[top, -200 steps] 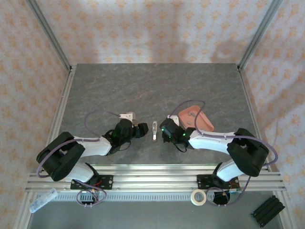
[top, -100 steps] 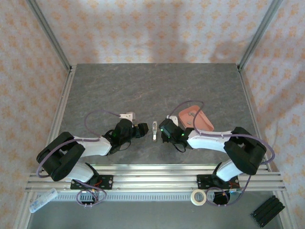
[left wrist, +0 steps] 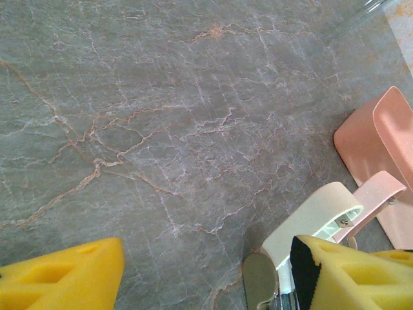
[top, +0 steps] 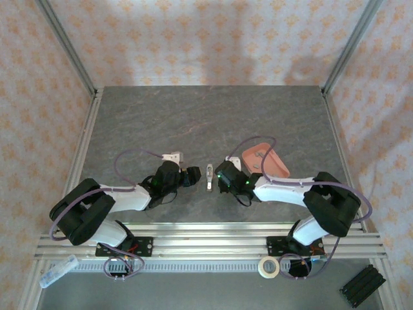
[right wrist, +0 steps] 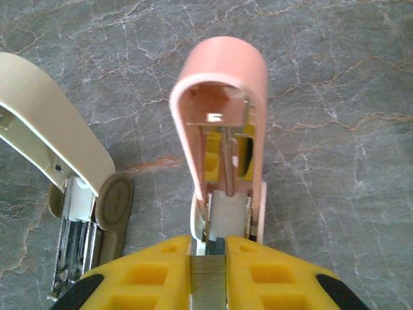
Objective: Load the staples into the stapler
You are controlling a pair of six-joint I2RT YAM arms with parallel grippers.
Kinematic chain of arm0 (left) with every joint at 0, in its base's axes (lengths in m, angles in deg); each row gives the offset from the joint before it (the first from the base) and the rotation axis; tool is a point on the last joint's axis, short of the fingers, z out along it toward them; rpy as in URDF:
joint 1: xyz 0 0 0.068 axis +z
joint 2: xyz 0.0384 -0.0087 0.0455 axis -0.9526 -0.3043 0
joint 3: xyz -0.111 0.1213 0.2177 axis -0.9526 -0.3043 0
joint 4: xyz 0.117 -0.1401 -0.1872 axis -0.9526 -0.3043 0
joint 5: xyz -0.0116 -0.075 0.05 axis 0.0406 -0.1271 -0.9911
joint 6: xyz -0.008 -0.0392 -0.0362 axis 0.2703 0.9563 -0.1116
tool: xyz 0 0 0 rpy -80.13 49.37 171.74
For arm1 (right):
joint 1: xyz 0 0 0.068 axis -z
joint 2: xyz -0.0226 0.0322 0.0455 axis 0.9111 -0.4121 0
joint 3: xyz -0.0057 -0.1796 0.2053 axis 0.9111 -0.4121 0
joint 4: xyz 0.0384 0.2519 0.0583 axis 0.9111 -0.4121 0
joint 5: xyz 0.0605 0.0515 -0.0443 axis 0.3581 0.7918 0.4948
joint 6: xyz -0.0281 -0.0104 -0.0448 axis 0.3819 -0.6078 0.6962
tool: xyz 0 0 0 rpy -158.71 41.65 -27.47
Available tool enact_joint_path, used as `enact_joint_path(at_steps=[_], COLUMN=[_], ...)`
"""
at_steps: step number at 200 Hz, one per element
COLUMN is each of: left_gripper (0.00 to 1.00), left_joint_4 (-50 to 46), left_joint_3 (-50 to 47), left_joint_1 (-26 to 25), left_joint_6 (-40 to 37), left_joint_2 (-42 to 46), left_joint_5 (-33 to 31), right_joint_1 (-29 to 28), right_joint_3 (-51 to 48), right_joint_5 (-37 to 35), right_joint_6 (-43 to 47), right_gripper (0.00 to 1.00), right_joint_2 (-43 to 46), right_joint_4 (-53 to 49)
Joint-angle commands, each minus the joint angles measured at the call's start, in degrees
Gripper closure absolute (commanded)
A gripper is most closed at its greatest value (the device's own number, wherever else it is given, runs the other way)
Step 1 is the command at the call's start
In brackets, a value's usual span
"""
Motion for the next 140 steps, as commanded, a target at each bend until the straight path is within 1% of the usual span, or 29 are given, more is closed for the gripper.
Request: enact_joint_path(at_steps=[1, 32, 51, 75, 91, 112, 140], left_gripper=[0.31, 0.31, 0.31, 0.31, 0.31, 0.31, 0.31], left_joint_4=[2.1, 3.8, 4.9, 7.2, 8.7, 10.9, 13.8], left_joint_3=[-0.7, -1.5, -2.1, -3.3, -4.2, -5.1, -6.0], left_joint_1=[0.6, 0.6, 0.6, 0.6, 0.6, 0.6, 0.6], left_joint_6=[0.6, 0.5, 0.6, 0.6, 0.1, -1.1, -4.7], left_joint_2=[-0.5, 0.2, 0.7, 1.1, 1.5, 1.9, 2.8], left_joint_5=[-0.3, -0.3, -0.3, 0.1, 0.5, 1.6, 6.0], right_joint_1=[-0.4, -0.4, -0.4, 0.5, 2.1, 6.3, 9.8], right_joint_3=[1.0, 0.9, 1.0, 0.0, -1.5, -3.9, -5.0], right_joint_5=[-3.2, -3.7, -4.7, -4.3, -2.2, 2.3, 7.0], right_joint_6=[1.1, 1.9, 1.1, -1.1, -2.5, -4.8, -4.3], right_gripper=[0.81, 0.80, 0.80, 0.80, 0.79, 0.78, 0.77], right_joint_2=[3.4, 7.1, 9.6, 13.4, 16.1, 17.6, 17.5], right_joint_4=[-2.0, -2.5, -5.9, -11.3, -13.7, -16.5, -19.1])
